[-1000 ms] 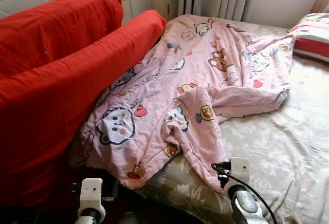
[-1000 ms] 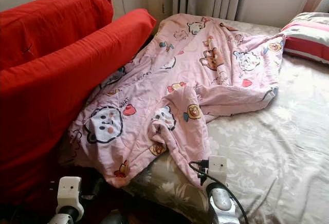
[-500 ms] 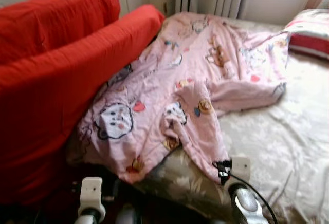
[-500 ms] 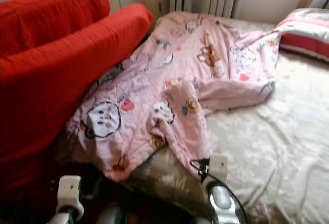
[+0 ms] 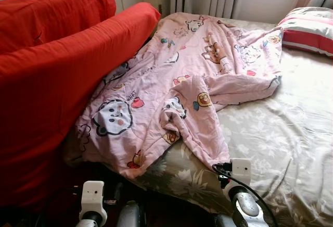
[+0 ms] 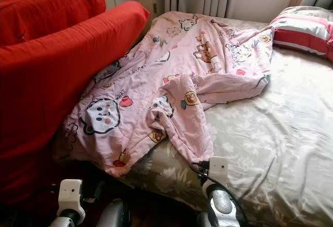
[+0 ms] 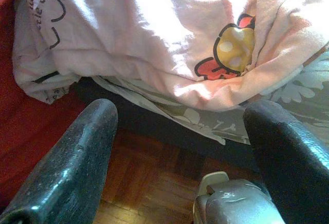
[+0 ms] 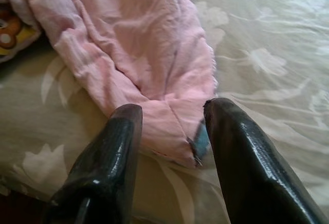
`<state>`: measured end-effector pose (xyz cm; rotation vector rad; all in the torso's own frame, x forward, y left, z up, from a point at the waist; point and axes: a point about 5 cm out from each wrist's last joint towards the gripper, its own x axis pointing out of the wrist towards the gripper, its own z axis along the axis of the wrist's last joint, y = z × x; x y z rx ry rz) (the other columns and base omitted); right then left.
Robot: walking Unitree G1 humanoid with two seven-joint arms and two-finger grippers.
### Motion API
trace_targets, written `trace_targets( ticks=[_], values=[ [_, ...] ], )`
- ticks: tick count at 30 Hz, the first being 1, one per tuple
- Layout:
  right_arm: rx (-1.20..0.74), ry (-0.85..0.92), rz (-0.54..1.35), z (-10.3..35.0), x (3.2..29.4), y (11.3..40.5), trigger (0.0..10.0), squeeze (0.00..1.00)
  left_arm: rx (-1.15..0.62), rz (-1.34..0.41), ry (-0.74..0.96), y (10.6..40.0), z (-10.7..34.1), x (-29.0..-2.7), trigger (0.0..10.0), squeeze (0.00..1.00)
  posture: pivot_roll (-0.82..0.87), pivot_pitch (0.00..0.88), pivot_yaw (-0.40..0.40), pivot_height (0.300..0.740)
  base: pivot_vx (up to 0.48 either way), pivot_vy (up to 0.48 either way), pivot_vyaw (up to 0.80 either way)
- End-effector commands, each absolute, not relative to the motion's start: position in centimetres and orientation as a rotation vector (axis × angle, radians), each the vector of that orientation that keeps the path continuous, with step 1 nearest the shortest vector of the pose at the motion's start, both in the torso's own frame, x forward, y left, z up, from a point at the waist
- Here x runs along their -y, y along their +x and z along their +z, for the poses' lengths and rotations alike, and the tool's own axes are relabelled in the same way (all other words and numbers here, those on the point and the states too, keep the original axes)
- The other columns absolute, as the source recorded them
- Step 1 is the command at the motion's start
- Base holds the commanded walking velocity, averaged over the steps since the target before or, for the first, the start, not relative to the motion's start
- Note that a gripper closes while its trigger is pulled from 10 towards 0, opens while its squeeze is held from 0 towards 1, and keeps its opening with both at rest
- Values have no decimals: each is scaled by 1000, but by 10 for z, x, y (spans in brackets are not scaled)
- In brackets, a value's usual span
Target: Clean up the room
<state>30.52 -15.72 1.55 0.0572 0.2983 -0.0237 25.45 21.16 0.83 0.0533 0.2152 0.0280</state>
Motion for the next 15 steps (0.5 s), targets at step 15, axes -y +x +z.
trace_targets(
  ticks=[15],
  values=[
    [-292, 37, 8, 15, 152, 304, 10000, 0, -109, 49, 45, 266, 30, -210, 10000, 0, 84, 211, 34, 586, 77, 0, 0]
  ],
)
